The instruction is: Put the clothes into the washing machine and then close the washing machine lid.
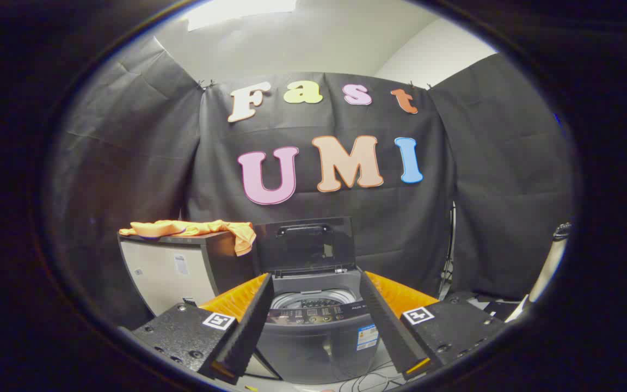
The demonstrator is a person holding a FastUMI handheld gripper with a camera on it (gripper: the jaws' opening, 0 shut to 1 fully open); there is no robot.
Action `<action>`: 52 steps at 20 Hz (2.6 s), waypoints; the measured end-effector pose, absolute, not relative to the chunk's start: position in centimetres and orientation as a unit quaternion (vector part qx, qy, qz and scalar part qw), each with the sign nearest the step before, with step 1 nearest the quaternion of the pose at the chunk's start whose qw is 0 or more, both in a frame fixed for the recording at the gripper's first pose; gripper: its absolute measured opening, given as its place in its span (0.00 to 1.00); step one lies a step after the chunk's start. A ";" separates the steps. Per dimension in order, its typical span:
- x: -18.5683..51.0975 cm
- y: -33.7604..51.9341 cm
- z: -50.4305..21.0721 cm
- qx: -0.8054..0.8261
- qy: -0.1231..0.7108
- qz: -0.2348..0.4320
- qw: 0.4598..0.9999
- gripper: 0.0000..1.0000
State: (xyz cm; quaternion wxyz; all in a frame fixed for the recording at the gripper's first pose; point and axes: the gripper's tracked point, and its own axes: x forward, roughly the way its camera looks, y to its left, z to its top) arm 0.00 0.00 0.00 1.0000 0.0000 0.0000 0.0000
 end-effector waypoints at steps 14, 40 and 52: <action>0.8 2.0 0.0 0.019 0.010 0.017 1.000 0.97; 24.7 1.4 4.8 -0.041 0.041 -0.007 0.998 0.97; 46.8 5.7 2.3 -0.019 0.115 0.008 0.993 0.98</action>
